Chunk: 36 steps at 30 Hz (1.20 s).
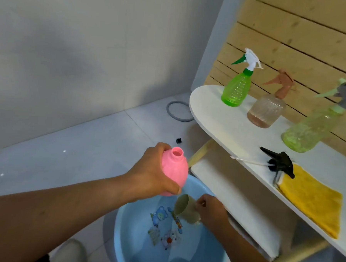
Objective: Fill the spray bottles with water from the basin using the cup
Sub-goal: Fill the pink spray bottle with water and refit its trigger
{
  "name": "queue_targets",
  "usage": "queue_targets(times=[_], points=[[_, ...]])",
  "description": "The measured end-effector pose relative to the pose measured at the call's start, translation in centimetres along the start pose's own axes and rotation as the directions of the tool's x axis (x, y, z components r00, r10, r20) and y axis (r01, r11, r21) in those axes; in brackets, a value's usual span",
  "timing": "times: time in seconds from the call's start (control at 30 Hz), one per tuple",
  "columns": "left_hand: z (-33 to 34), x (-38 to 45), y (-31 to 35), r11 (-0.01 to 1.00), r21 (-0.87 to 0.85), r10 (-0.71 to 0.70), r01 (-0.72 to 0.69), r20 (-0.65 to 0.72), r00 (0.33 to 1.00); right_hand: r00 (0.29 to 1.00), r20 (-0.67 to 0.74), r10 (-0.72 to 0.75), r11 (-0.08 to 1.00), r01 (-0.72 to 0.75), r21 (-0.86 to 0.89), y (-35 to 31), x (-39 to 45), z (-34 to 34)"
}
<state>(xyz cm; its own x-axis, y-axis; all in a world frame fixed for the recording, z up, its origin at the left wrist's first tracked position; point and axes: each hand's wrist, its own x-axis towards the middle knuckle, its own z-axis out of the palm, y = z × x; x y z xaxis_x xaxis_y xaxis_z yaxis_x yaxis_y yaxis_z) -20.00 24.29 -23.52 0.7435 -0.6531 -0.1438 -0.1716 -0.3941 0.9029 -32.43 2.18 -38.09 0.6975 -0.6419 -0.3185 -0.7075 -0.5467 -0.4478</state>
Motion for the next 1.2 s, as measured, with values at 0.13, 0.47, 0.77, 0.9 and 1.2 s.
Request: queue_targets(times=[0.13, 0.47, 0.77, 0.9, 1.2], points=[[0.3, 0.1, 0.0, 1.000, -0.016, -0.024, 0.024, 0.022, 0.999, 0.997, 0.004, -0.080, 0.978, 0.079, -0.193, 2.0, 0.9, 2.8], [-0.4, 1.6, -0.8, 0.998, 0.016, -0.068, 0.068, -0.027, 0.997, 0.962, 0.165, -0.217, 0.833, 0.270, -0.483, 0.0, 2.8, 7.7], [-1.1, 2.2, -1.3, 0.997, 0.037, -0.067, 0.069, -0.043, 0.997, 0.996, 0.072, -0.058, 0.995, 0.053, 0.080, -3.8, 0.6, 9.9], [-1.4, 1.9, -0.8, 0.998, 0.042, -0.036, 0.037, -0.035, 0.999, 0.983, 0.125, 0.134, 0.795, -0.182, 0.579, -3.8, -0.6, 6.8], [-2.3, 1.1, -0.2, 1.000, 0.024, -0.001, 0.003, -0.081, 0.997, 0.991, 0.062, 0.118, 0.702, -0.128, 0.701, -4.0, -5.0, -3.3]])
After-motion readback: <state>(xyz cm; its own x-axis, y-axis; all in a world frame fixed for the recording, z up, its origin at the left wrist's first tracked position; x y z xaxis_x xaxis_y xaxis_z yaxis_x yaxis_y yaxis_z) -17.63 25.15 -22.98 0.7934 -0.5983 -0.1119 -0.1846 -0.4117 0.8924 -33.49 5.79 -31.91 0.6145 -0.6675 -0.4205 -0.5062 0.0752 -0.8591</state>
